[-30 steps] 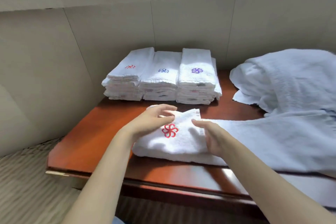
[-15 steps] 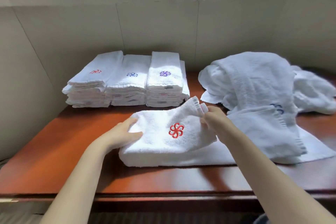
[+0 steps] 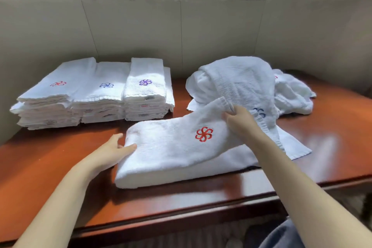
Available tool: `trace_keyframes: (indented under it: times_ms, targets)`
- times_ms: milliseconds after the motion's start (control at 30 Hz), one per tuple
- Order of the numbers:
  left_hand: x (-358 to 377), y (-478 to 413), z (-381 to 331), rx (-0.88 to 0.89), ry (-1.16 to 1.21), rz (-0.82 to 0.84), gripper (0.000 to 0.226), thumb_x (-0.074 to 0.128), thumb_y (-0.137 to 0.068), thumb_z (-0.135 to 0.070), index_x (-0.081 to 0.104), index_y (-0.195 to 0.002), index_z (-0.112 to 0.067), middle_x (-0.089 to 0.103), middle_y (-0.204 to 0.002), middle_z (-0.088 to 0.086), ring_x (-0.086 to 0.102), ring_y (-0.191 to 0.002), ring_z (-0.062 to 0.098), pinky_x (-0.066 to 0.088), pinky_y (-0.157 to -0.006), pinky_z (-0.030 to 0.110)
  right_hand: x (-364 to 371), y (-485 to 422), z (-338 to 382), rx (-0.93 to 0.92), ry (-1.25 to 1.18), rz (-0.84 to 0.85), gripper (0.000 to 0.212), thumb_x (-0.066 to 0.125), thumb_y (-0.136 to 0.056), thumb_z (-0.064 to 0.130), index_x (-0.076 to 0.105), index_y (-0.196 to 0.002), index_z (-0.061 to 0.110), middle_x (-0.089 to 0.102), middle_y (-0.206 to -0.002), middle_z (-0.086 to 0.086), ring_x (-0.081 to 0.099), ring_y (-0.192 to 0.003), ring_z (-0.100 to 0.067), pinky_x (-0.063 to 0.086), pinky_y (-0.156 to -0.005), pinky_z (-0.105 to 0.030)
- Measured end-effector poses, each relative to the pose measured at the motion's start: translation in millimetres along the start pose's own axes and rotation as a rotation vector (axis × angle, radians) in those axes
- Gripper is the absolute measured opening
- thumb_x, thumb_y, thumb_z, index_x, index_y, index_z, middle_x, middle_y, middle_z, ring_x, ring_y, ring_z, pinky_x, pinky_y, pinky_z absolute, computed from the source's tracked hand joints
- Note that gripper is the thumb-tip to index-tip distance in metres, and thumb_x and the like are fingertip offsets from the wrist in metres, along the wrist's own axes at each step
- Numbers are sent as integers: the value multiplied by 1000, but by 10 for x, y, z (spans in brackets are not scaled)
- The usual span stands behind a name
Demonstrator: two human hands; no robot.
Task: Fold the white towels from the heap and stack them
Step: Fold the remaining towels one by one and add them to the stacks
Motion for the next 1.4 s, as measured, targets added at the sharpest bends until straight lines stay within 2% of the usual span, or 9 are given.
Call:
trace_keyframes:
  times_ms: [200,467,700,900,1033,1133,1233,1300,1400]
  targets:
    - [328,-31,-215,41,10,9,59,64,-87,-40,40,-136,-19,65,-105,2,64,-79,16,53,-65,31,-473,-39,-451,57,193,-47,12,47,-91,9,60,-89,11,64,-94,-15,59,-98,-34,42,-77,-36]
    - [475,-128,-285,24,-94,-88,67,72,-76,-46,45,-130,-17,61,-114,-3,61,-95,17,52,-71,33,-689,-50,-701,196,356,-216,27,40,-92,14,53,-116,18,57,-119,-20,52,-108,-40,36,-75,-37]
    - [506,-194,-235,19,-238,-155,43,56,-90,-43,50,-119,-12,58,-106,-2,58,-101,24,43,-82,35,-616,-78,-866,280,445,-86,36,44,-98,32,46,-124,6,53,-127,-23,51,-117,-39,41,-86,-41]
    - [404,-305,-160,24,92,-115,24,42,-101,-22,54,-114,-4,59,-110,11,54,-96,25,40,-80,34,-497,0,-732,109,437,-227,36,42,-99,37,44,-116,6,60,-114,-26,56,-104,-43,41,-76,-42]
    - [127,-375,-55,68,-131,-212,22,44,-101,-20,58,-105,-4,61,-112,15,52,-94,26,35,-77,32,-245,-2,-607,55,499,-149,35,39,-99,38,45,-116,8,60,-115,-22,56,-107,-38,39,-75,-40]
    - [-153,-385,90,13,-319,-321,32,47,-99,-28,60,-118,-7,61,-122,13,54,-108,32,39,-84,35,-44,21,-451,18,554,-143,34,46,-96,35,43,-118,10,58,-116,-17,55,-107,-37,38,-75,-39]
    - [-391,-327,264,-51,-385,-422,37,51,-96,-37,62,-118,-9,62,-123,13,54,-113,34,40,-87,37,160,46,-214,-271,688,-179,46,56,-90,27,41,-131,12,50,-123,-12,47,-113,-33,38,-87,-40]
    - [-449,-290,342,-111,-287,-360,37,53,-93,-43,64,-102,-10,64,-107,13,58,-98,32,39,-77,36,355,45,-91,-481,722,-73,46,53,-92,33,44,-134,15,49,-131,-8,39,-125,-29,28,-104,-39]
    - [-427,-159,421,-230,-7,-101,43,70,-79,-48,59,-93,-10,64,-100,1,61,-89,23,44,-72,32,679,11,-127,-470,742,245,46,37,-98,44,42,-137,20,44,-142,-3,28,-140,-23,11,-117,-44]
Point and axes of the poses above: each hand's wrist, its own y-axis away from the middle knuckle, its own x-axis out of the palm, z = x × y, the point moved 4 cm from there along -y, towards the middle knuckle
